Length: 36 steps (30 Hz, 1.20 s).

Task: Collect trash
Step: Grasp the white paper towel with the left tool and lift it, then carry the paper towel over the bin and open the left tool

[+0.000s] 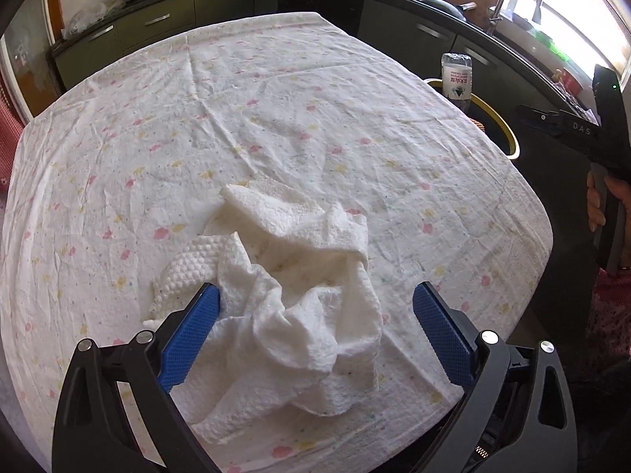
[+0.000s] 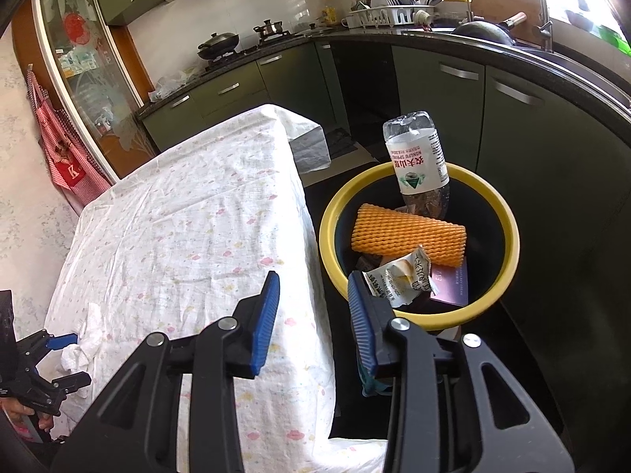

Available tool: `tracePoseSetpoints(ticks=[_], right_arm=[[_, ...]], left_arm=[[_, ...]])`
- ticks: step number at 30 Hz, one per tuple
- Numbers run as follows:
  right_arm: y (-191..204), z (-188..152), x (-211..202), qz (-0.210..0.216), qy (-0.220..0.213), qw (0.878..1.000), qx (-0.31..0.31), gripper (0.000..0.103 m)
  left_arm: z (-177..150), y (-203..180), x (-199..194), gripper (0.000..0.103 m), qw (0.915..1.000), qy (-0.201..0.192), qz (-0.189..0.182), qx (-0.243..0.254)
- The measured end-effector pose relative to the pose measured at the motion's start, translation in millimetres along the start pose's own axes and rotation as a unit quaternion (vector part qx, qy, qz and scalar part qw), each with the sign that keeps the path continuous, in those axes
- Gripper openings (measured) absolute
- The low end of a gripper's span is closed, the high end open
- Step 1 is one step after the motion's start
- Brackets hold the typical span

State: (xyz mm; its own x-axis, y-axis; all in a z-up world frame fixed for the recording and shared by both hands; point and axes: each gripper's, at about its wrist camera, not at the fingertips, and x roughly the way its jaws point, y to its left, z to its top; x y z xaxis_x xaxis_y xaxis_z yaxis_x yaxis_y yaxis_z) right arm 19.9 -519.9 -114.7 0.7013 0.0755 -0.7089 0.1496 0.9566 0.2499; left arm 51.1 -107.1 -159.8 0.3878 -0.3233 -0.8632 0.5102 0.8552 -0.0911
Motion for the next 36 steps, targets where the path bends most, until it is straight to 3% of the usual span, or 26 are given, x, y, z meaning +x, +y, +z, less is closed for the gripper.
tracePoseSetpoints(ticks=[3, 6, 8, 9, 11, 13, 18, 24, 29, 36], right_arm=[[0, -1, -3, 0.002, -0.003, 1.0, 0.001, 0.035], [1, -2, -4, 0.004, -0.004, 1.0, 0.0, 0.035], [3, -2, -4, 0.006, -0.004, 1.0, -0.001, 0.035], [3, -3, -4, 0.007, -0.004, 1.0, -0.002, 0.035], [5, -3, -5, 0.008, -0.004, 1.0, -0.004, 0.035], [7, -3, -5, 0.009, -0.005, 1.0, -0.005, 0.035], [9, -3, -8, 0.006, -0.01, 1.0, -0.009, 0.035], [-5, -6, -19, -0.022, -0.021, 1.0, 0.003, 0.035], [-35, -15, -32, -0.048, -0.028, 0.998, 0.032, 0.035], [-84, -29, -47, -0.07, -0.036, 0.994, 0.079, 0.035]], left_arm=[[-1, 1, -3, 0.087, 0.9999, -0.003, 0.014, -0.003], [-1, 8, -8, 0.068, 0.9995, -0.007, 0.026, -0.018], [1, 15, -10, 0.051, 0.9992, -0.009, 0.028, -0.029], [1, 17, -11, 0.047, 0.9991, -0.009, 0.029, -0.031], [1, 21, -13, 0.024, 0.999, -0.01, 0.027, -0.035], [2, 23, -16, 0.011, 0.999, -0.011, 0.019, -0.039], [14, 13, -34, 0.01, 0.9991, -0.036, 0.023, -0.005], [50, -19, -57, 0.01, 0.9956, -0.075, 0.015, 0.055], [98, -64, -58, 0.01, 0.9887, -0.094, -0.031, 0.112], [175, -153, -29, 0.01, 0.9717, -0.105, -0.093, 0.19]])
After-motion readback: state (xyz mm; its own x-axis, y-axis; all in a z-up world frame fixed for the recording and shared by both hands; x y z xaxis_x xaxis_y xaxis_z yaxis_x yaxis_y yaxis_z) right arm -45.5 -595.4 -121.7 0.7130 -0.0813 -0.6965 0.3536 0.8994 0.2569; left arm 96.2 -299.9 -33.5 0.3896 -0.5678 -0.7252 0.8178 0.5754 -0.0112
